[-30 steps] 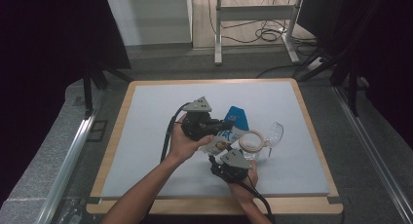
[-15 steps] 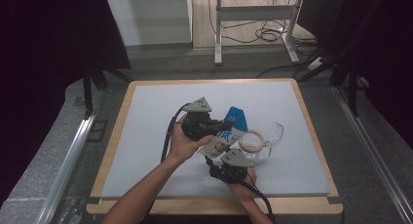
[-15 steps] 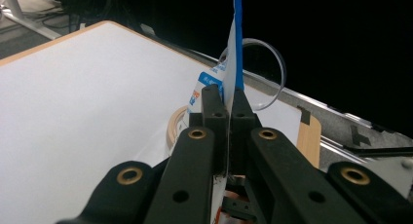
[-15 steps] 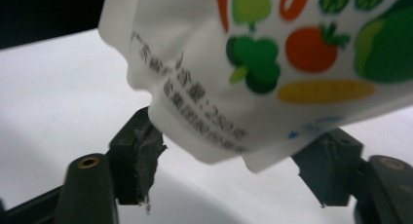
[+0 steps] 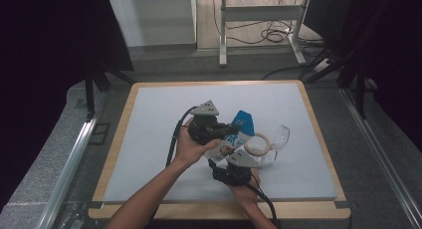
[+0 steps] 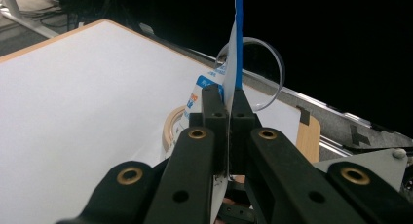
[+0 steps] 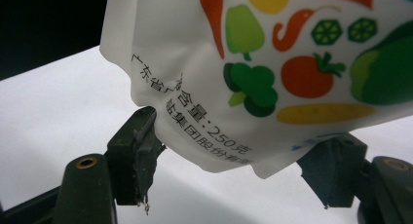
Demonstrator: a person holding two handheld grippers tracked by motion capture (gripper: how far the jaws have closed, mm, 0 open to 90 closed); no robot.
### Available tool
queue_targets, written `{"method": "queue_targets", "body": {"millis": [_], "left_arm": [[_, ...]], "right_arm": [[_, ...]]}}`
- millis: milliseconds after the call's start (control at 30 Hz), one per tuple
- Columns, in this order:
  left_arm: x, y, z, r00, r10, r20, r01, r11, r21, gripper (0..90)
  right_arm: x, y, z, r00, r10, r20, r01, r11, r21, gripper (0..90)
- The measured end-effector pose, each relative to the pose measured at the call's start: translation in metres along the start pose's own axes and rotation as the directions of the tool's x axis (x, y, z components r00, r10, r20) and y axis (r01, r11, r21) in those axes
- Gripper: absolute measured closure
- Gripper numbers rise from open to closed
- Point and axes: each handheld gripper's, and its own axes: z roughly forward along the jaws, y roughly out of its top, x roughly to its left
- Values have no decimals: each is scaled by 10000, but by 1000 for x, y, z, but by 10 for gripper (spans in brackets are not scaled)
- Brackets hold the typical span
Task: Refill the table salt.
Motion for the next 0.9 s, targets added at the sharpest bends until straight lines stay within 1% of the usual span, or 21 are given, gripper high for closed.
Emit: {"method": "queue_targets", "body": {"millis": [267,533,733,900], "left_arm": [[2,0,4,10000,-60,3,60,10000,65,900],[6,-1,7,9999,-114,27,113,9997,210,900],[8,0,10,9998,-146,144,142,9995,274,900],[13,6,15,9998,-82,204,69,9980,632,900]], "right_arm": [[0,0,0,9999,134,-81,-133,9999,77,313],[-1,-3,1,9999,154,-39,-153,9997,208,315],[-2,-4,1,9998,205,21,-206,9995,226,315],[-3,-3,2,9993,382,46,-383,9990,227,317]]}}
